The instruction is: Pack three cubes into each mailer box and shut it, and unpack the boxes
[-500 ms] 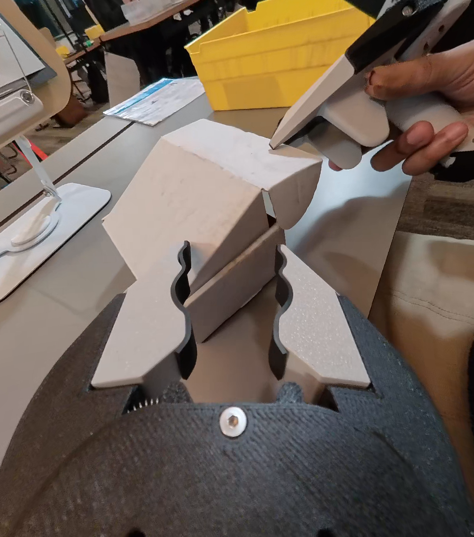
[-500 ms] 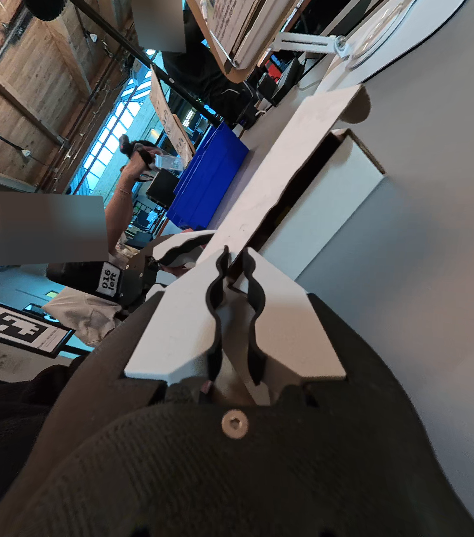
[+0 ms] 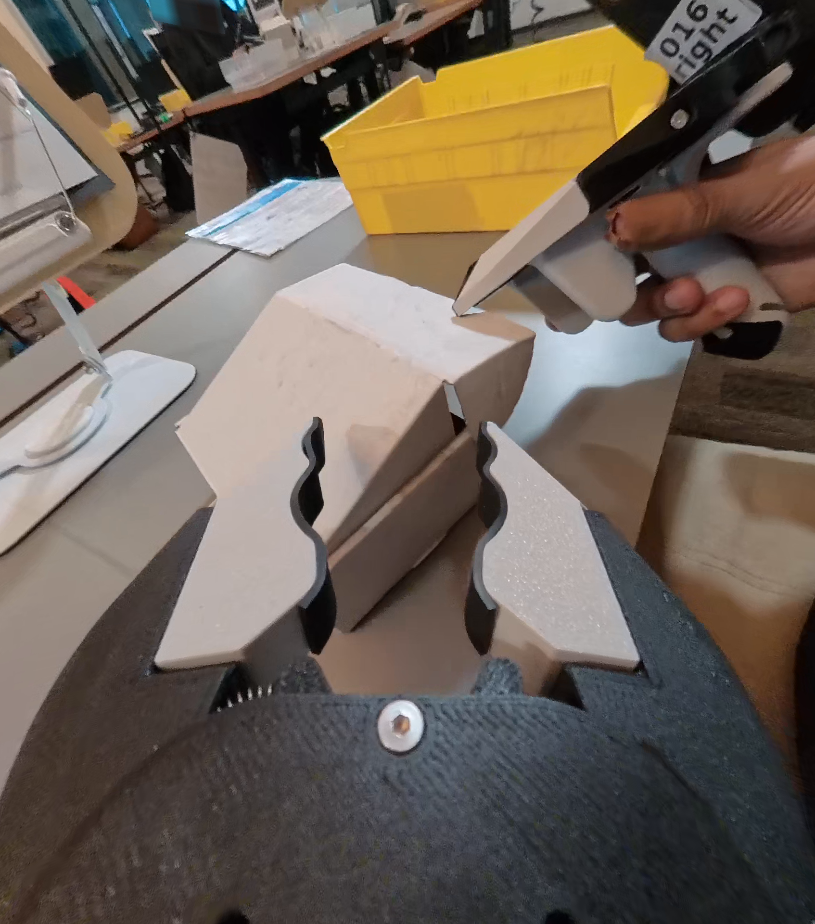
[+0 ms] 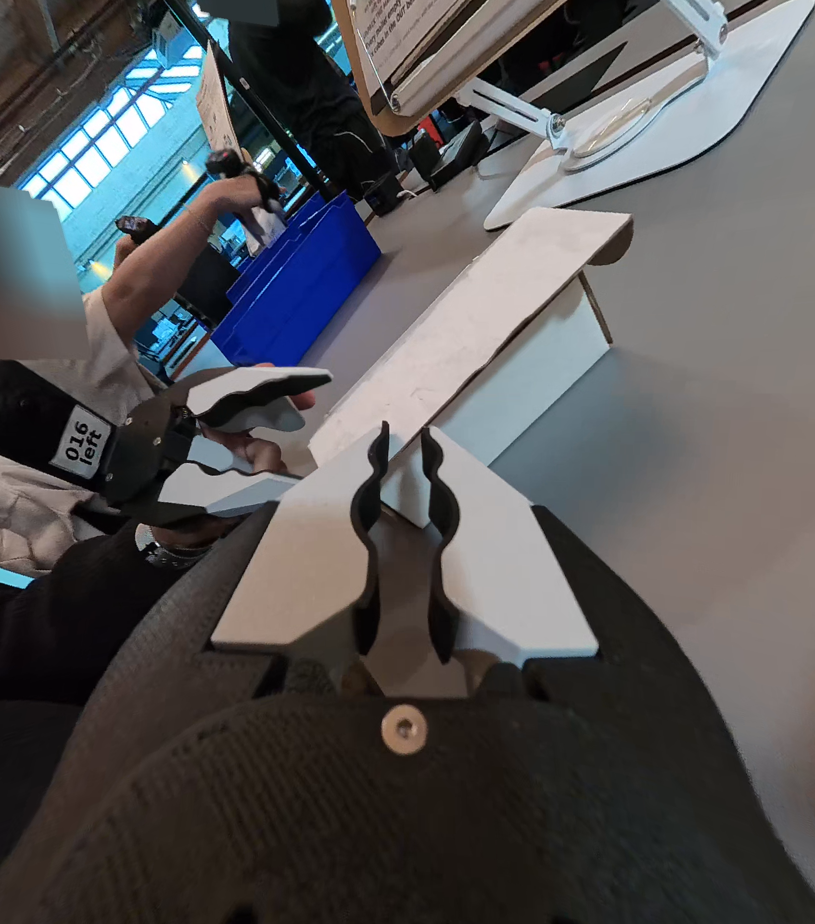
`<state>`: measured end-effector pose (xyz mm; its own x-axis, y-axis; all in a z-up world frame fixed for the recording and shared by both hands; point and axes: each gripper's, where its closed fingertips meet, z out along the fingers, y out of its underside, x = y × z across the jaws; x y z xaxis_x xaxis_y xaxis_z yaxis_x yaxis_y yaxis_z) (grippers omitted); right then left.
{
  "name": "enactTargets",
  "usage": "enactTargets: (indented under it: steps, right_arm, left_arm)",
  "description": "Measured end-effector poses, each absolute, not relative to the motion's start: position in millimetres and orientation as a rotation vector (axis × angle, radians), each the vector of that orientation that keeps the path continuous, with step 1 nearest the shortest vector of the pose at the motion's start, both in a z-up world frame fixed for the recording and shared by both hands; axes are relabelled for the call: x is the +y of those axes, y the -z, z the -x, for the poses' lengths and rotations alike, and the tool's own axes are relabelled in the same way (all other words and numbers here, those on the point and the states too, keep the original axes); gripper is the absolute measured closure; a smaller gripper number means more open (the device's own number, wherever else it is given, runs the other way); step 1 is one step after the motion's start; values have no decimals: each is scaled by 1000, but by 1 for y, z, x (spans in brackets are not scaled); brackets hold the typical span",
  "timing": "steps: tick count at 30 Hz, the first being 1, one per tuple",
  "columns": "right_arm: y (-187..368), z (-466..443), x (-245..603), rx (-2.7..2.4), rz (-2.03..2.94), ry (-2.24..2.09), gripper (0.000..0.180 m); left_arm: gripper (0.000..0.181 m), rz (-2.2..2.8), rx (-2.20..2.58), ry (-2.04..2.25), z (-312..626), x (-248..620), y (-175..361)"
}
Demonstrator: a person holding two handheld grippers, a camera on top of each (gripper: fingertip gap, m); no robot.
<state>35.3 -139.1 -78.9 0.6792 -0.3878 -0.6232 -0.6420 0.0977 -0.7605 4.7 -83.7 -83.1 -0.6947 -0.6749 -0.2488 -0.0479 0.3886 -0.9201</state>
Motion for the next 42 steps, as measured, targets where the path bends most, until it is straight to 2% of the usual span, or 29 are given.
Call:
enactTargets:
  steps: [4,14,23,28,32,42]
  right_arm:
    - [76,-35,-139,894,1486,-278,169]
    - [78,-37,-141,913,1475,-295,168]
    - [94,8,-130,732,1704,-575,143]
    - [88,16,-118,714,1634,-677,151]
    - [99,8,-119,640,1784,-393,171]
    - [98,2,-125,514,1885,-125,175]
  left_arm:
    - [121,566,2074,1182,-16,-81,93]
    - [125,542,2113,1241,-15,-90,95]
    - [126,569,2113,1270,-16,-88,95]
    - [126,571,2111,1268,-16,-88,95]
    - [125,572,2111,1262,-16,-88,96]
    - [123,580,2118,1259,-16,-88,97]
